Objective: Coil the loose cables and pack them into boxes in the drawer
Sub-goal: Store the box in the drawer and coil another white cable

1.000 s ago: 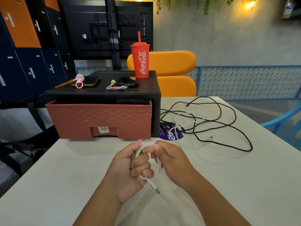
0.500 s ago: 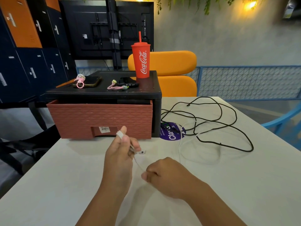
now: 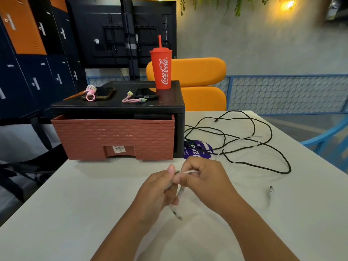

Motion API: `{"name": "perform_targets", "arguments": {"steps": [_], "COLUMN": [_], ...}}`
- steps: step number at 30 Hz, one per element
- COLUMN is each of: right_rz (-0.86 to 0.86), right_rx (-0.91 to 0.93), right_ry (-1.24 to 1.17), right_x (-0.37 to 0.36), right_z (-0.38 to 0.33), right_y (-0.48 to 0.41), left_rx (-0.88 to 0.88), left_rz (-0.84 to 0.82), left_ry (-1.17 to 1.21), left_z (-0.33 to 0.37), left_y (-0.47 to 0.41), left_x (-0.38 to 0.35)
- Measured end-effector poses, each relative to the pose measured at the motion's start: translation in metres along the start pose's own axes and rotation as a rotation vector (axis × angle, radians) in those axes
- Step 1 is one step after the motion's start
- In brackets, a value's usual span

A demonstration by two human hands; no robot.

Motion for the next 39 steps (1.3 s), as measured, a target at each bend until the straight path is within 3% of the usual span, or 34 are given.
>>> {"name": "perform_targets", "arguments": {"steps": [7, 14, 18, 20, 24, 29, 34, 39], "right_rz": [-0.025, -0.143, -0.045, -0.048, -0.030, 0.049, -0.116, -0.289], "right_rx": [0.087, -0.063, 0.066, 0.076, 0.092, -0.013, -0.121, -0.225], "right_ry": [-0.031, -0.220, -0.012, -0.061, -0.115, 0.204, 0.386, 0.387], "right_x": [-0.009, -0.026, -0.019, -0.020, -0.015, 0.000, -0.022, -0.041], "right_z": [0.000, 0.019, 0.007, 0.006, 0.006, 0.021, 0.035, 0.042], "right_y": [-0.004, -0.009, -0.006, -0.006, -0.006, -0.011, -0.010, -0.003], "left_rx": [0.115, 0.168, 0.266, 0.288, 0.245, 0.143, 0.106, 0.020], "left_rz": [0.060, -0.069, -0.113, -0.072, 0.037, 0.218, 0.224, 0.228], "left_ry": [0.373, 0.505, 0.558, 0.568, 0.586, 0.791, 0.885, 0.789], "left_z": [-0.004, -0.008, -0.010, -0.011, -0.007, 0.002, 0.000, 0.003], "left_y": [0.004, 0.003, 0.007, 0.007, 0.004, -0.004, -0.005, -0.009], "left_x": [-0.004, -0.017, -0.019, -0.017, -0.010, 0.013, 0.016, 0.022]}}
Point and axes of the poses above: each hand's wrist, its own y-axis away from the middle knuckle, its own x-axis out of the back of the hand, z = x × y, the point moved 10 cm from there along -y, towards the middle knuckle, and after that the axes turned 12 degrees about -x, right-handed, at the moved point
